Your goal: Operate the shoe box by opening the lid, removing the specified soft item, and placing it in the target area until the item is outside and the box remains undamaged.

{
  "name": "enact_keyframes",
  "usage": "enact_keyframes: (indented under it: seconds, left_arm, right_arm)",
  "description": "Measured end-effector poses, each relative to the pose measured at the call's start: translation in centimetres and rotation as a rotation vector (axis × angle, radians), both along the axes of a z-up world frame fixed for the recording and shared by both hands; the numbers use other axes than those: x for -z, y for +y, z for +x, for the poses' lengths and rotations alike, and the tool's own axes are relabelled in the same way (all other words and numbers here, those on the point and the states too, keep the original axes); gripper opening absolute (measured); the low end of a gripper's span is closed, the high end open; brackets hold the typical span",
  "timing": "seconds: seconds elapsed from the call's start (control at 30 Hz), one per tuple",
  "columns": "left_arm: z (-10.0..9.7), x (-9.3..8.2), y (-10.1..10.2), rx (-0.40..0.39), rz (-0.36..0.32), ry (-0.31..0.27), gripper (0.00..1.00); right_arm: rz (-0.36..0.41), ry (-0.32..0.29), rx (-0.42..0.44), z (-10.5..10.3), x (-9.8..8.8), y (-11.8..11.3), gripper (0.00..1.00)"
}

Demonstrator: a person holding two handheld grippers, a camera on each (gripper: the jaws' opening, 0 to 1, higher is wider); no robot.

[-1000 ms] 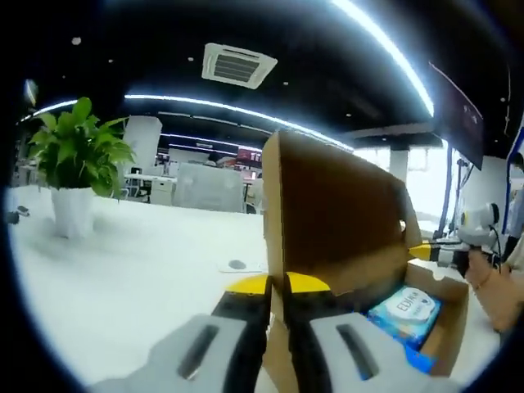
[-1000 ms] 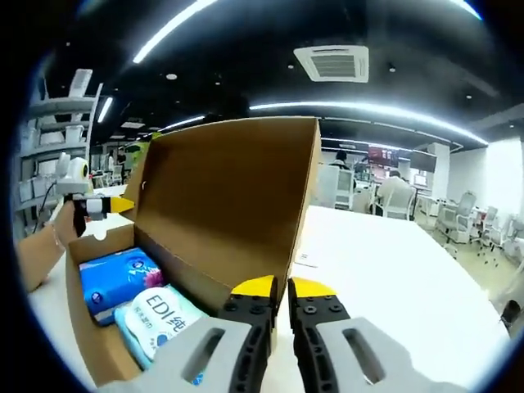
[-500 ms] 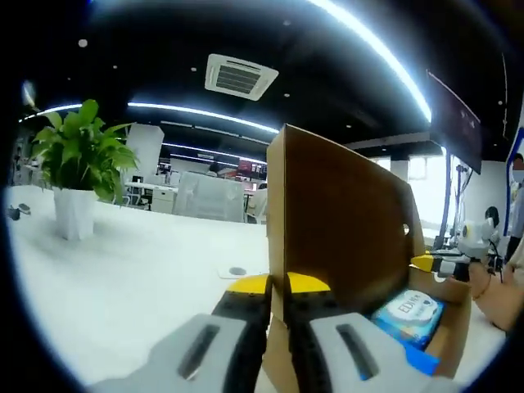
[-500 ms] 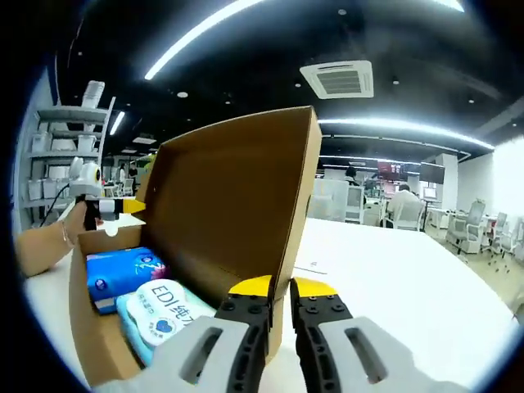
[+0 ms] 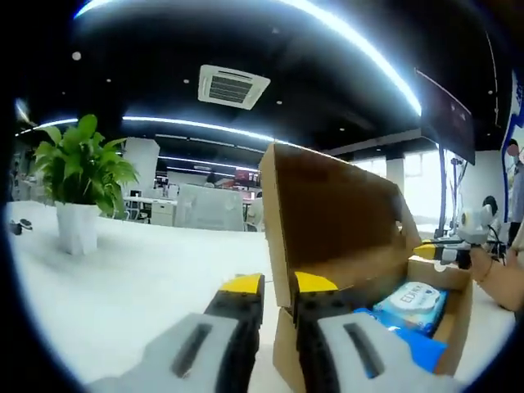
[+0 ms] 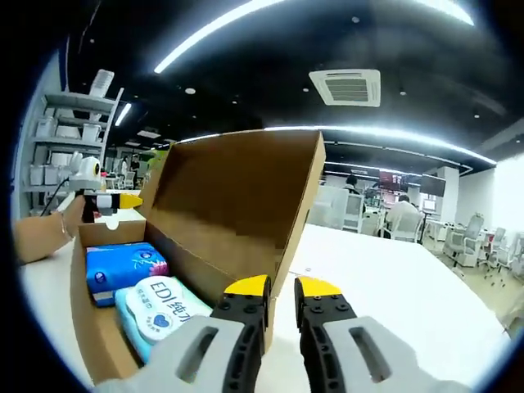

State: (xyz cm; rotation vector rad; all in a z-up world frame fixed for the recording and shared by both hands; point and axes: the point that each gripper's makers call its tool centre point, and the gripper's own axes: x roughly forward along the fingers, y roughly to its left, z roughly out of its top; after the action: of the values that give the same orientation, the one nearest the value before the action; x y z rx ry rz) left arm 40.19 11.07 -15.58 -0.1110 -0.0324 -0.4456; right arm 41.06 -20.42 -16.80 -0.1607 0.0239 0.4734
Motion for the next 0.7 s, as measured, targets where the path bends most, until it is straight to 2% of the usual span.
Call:
enact_keyframes:
  seconds: [0.27,0.37,0.43,0.5,0.7]
  left_arm:
    - [-0.1,-0.7,0.4,-0.040,0.051,-0.046,0.12]
    - [0.0,-1.2,1.4,-0.089,0.074,-0.076,0.01]
    - [0.2,-1.0,1.6,-0.080,0.062,-0.061,0.00]
    - [0.3,-0.7,1.5,-0.059,0.014,-0.038,0.00]
    - [0.2,-1.1,1.5,-0.027,-0.047,-0.037,0.00]
  right_arm:
    - [0.015,-0.028,0.016,0.0,-0.8,-0.3,0.11]
    - [0.019,-0.041,0.022,0.0,-1.0,-0.4,0.10]
    - [0.016,-0.051,0.031,0.0,-1.1,-0.4,0.09]
    - [0.004,-0.059,0.036,0.0,-1.2,-0.4,0.08]
    - [0.025,-0.049,0.026,0.2,-1.1,-0.4,0.06]
